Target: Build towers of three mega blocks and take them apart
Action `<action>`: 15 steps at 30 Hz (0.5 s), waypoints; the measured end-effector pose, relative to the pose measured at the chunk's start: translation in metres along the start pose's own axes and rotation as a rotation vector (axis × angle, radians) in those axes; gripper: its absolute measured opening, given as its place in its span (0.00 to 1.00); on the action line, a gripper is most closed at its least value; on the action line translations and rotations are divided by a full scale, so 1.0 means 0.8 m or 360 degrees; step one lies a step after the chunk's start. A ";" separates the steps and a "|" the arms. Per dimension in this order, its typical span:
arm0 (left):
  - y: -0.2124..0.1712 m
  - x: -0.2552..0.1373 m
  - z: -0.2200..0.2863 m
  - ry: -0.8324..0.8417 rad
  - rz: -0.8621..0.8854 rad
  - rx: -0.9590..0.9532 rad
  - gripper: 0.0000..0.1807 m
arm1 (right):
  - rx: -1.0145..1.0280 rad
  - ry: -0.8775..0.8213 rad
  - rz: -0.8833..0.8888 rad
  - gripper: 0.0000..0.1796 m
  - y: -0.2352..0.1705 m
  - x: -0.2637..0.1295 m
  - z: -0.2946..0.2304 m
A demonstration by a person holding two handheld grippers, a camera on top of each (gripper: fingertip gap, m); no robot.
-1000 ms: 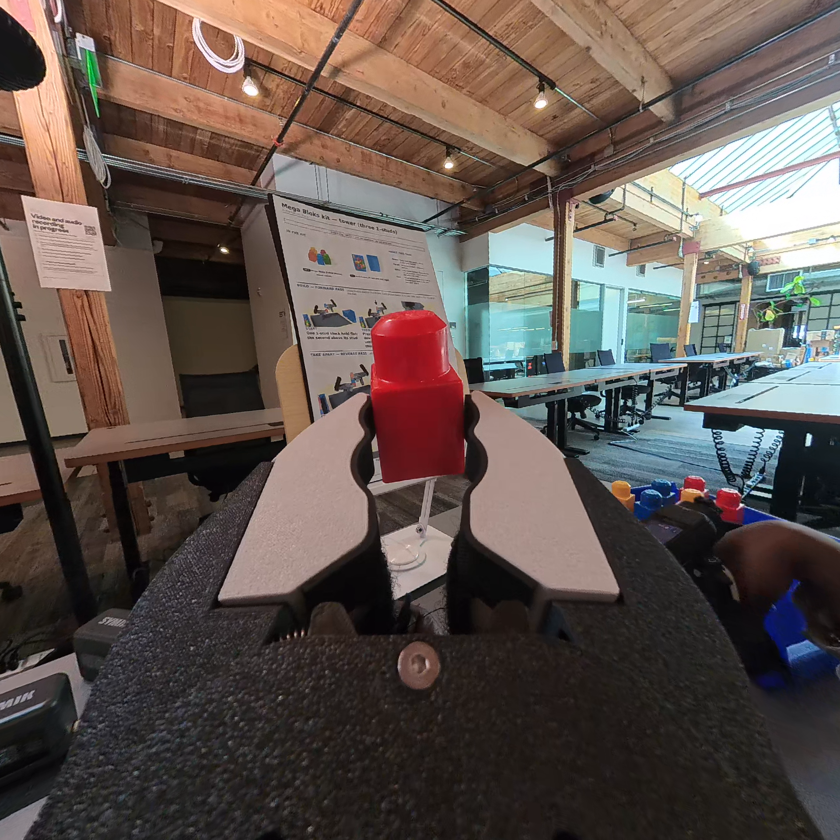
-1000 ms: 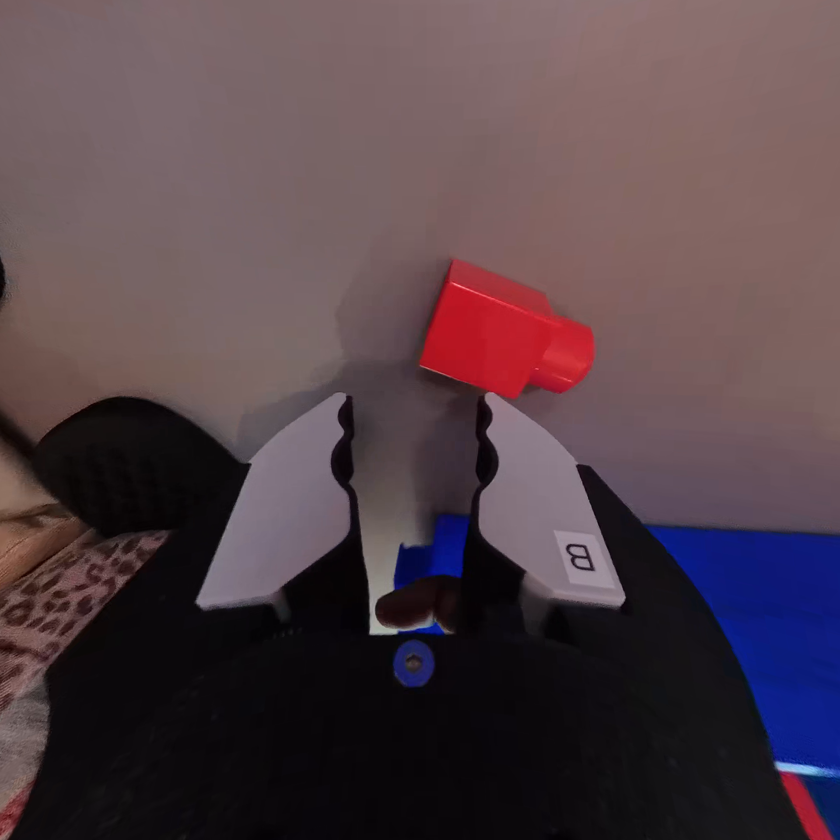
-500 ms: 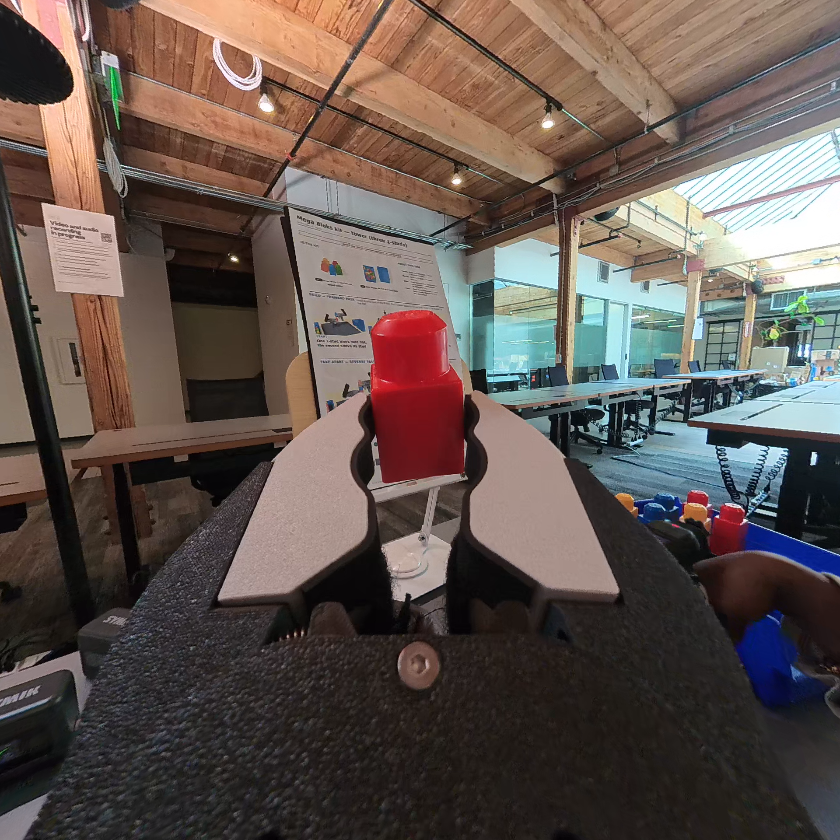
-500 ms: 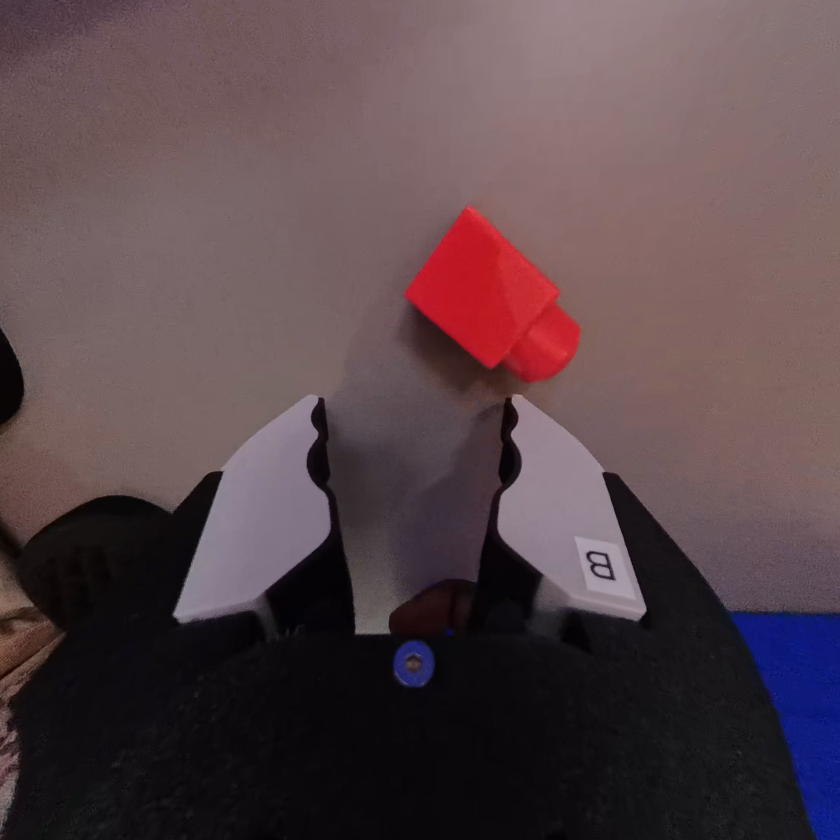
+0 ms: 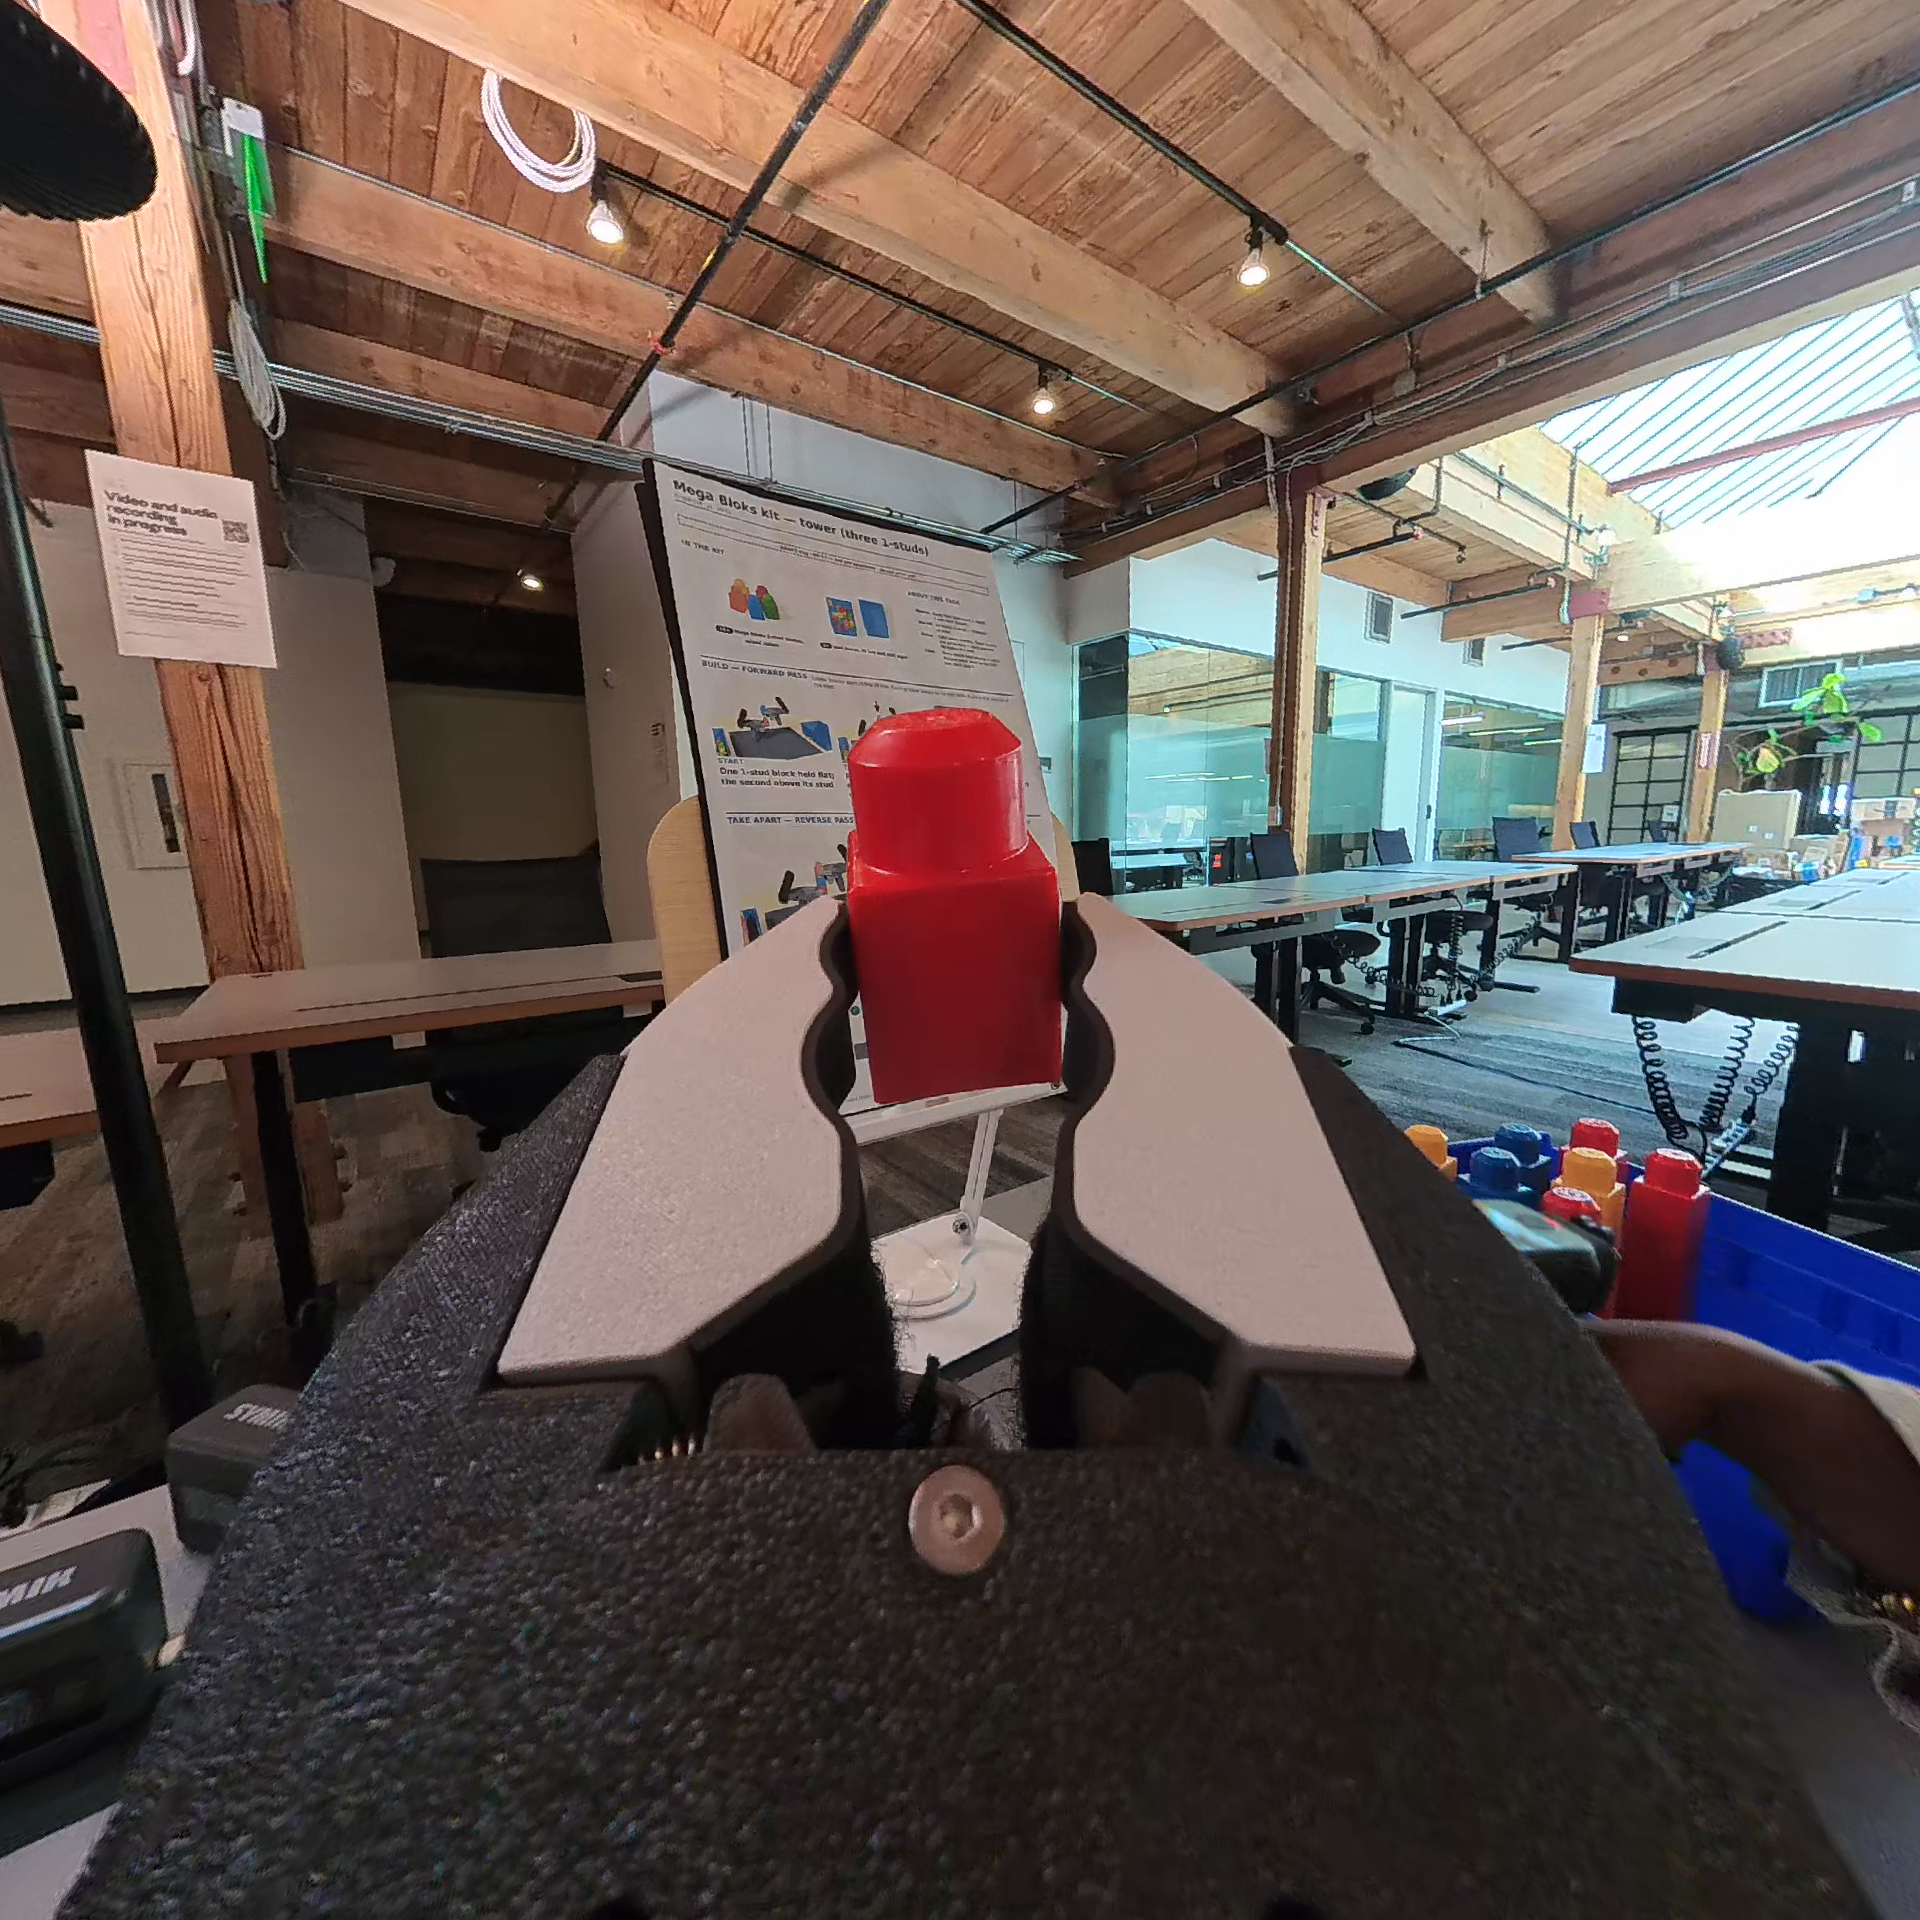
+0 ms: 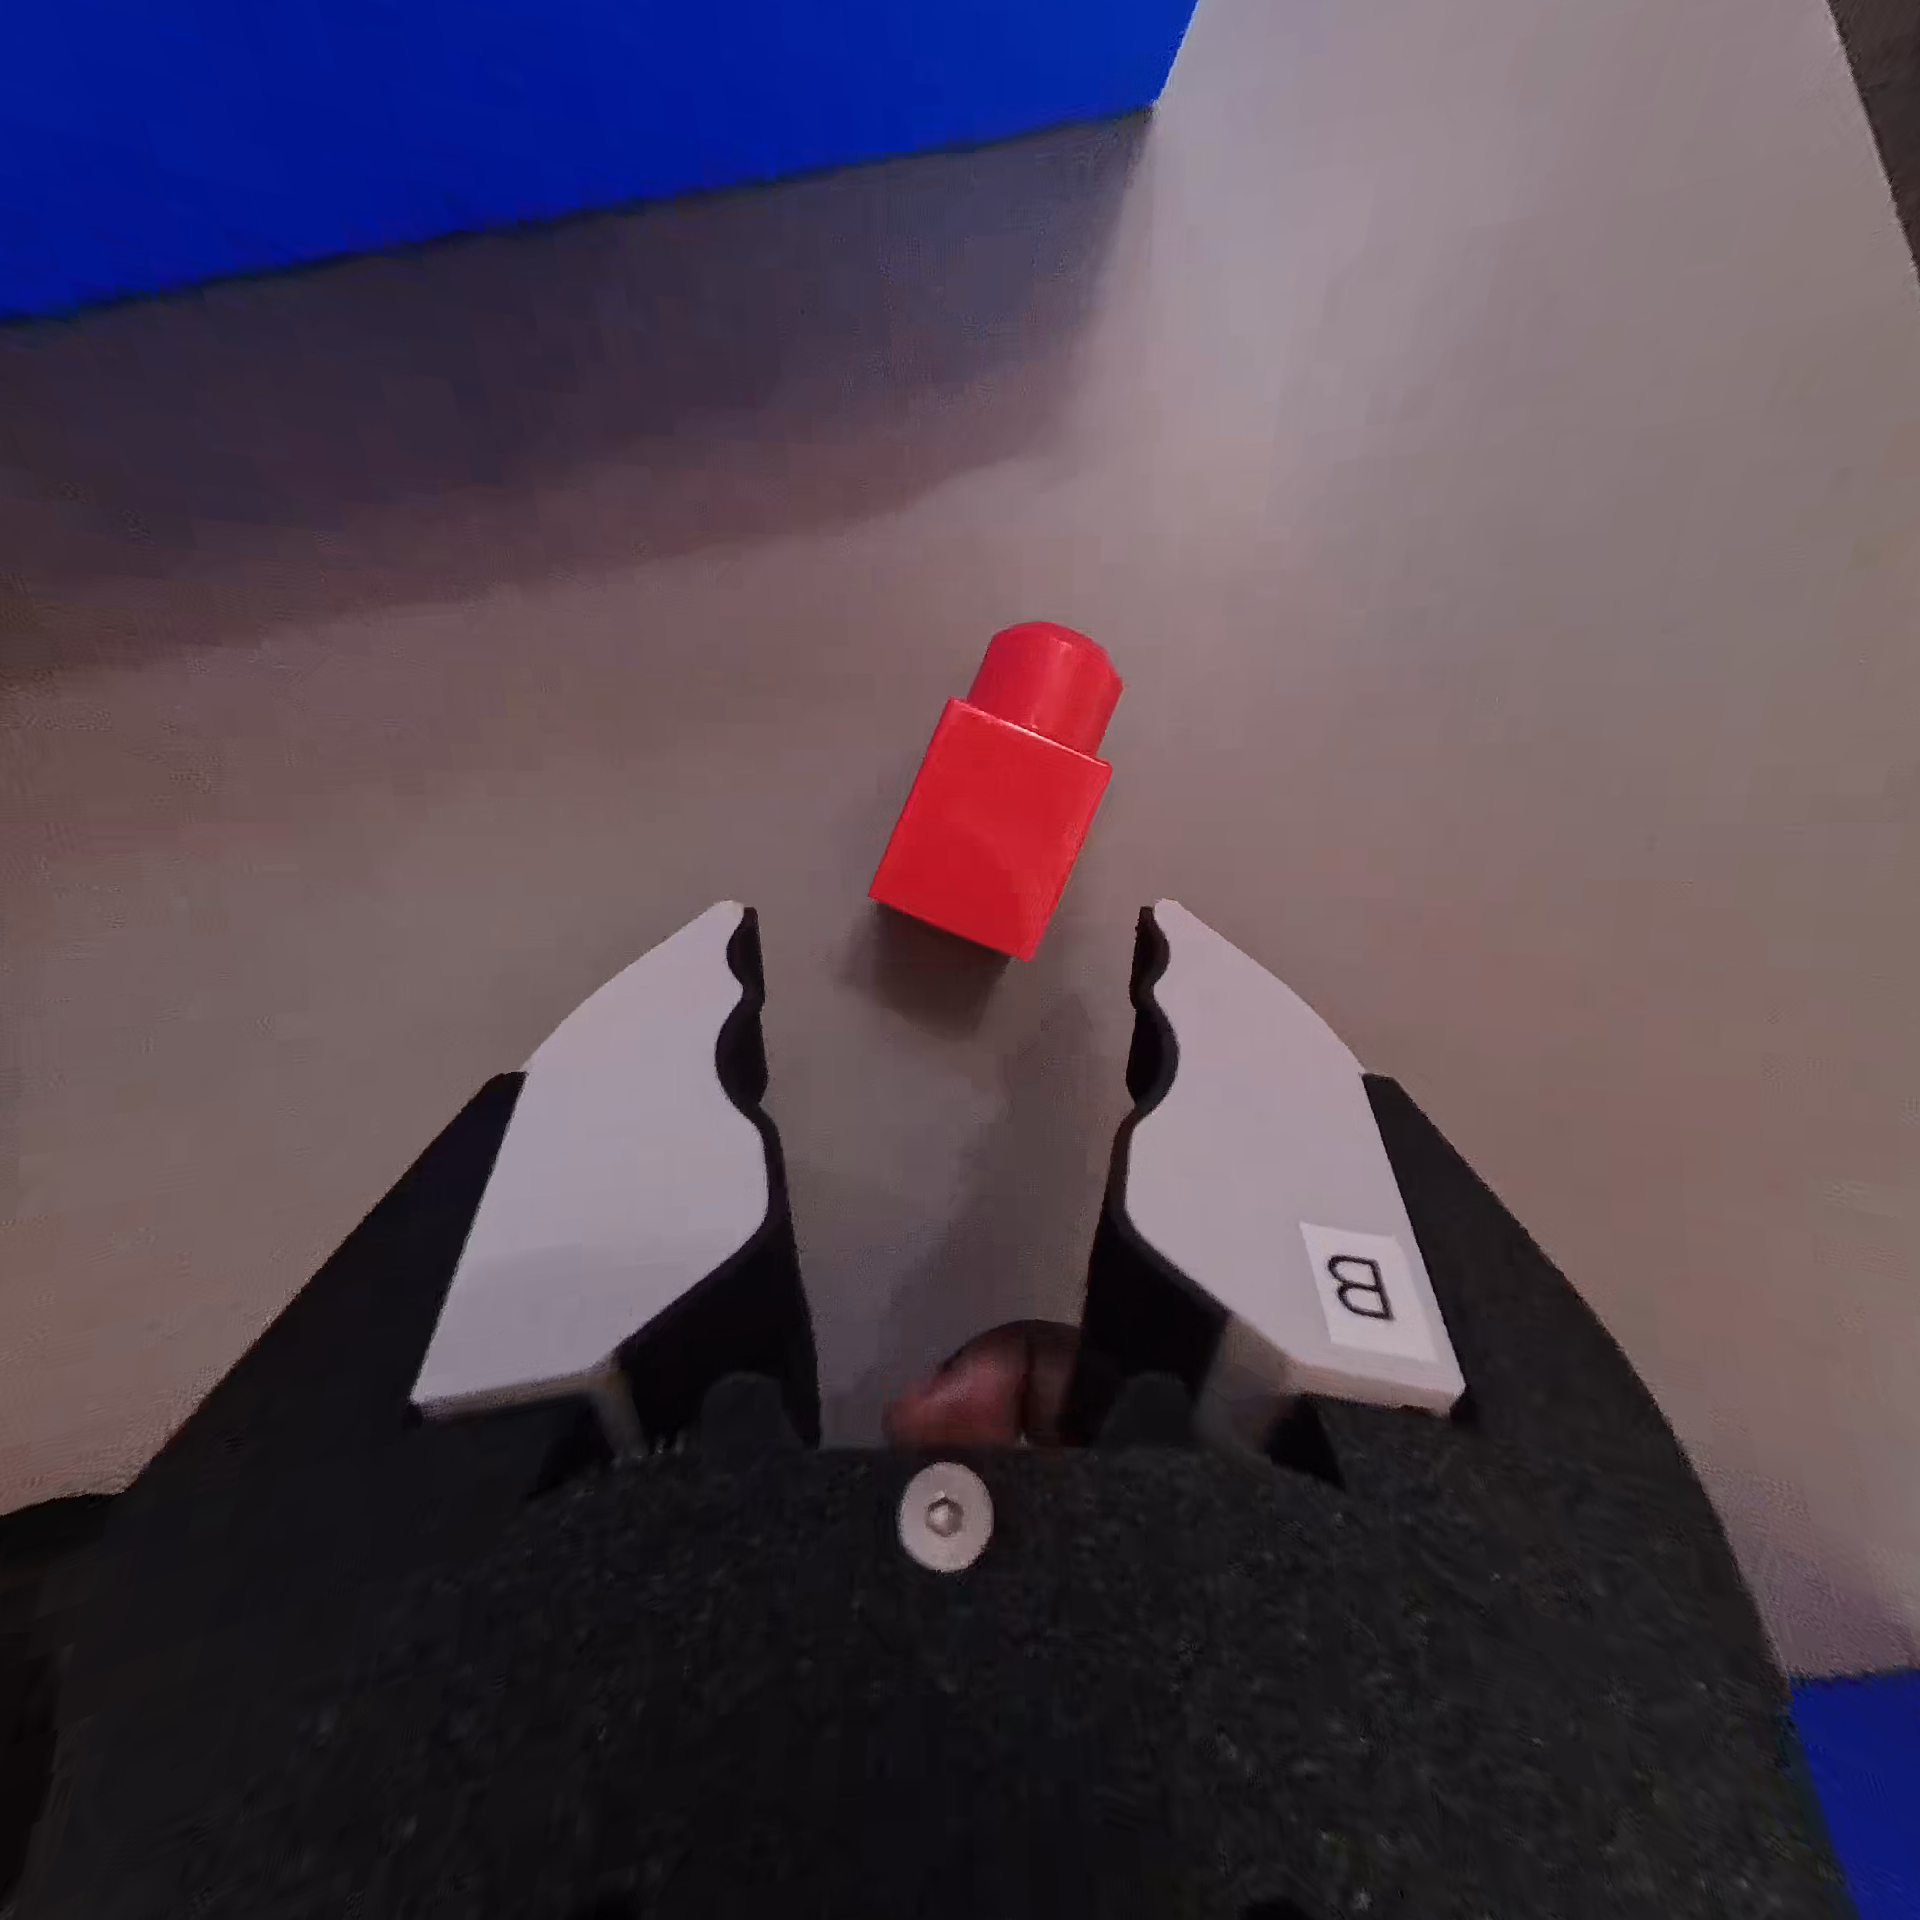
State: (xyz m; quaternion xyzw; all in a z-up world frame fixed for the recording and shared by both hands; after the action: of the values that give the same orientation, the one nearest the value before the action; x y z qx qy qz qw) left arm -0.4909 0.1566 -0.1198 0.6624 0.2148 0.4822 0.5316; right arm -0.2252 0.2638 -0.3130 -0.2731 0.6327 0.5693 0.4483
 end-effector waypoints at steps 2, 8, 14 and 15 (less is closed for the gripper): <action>0.001 0.000 -0.002 0.0042 0.0013 -0.0030 0.20 | -0.0044 -0.0027 -0.0050 0.34 -0.003 0.012 0.000; 0.002 0.002 -0.016 0.0062 0.0355 -0.0583 0.20 | -0.0043 -0.0139 0.0178 0.22 -0.001 0.022 0.013; -0.009 0.020 -0.009 -0.0342 0.0461 -0.1118 0.20 | -0.0156 -0.0245 0.0872 0.21 0.027 -0.066 0.006; -0.011 0.025 -0.007 -0.0366 0.0455 -0.1156 0.20 | -0.0180 -0.0267 0.1012 0.21 0.033 -0.089 0.001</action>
State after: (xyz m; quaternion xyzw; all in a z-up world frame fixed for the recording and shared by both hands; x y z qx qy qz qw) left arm -0.4848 0.1778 -0.1200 0.5043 -0.1246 0.5184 0.6792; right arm -0.2155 0.2577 -0.2378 -0.0386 0.6145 0.7355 0.2826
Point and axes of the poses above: each gripper's, where its closed fingertips meet, x out along the fingers, y out of its top, z = x × y across the jaws, the point moved 9 cm from there along -x, back along the fingers, and after that the axes turned 3 degrees about -x, right-handed, at the moved point
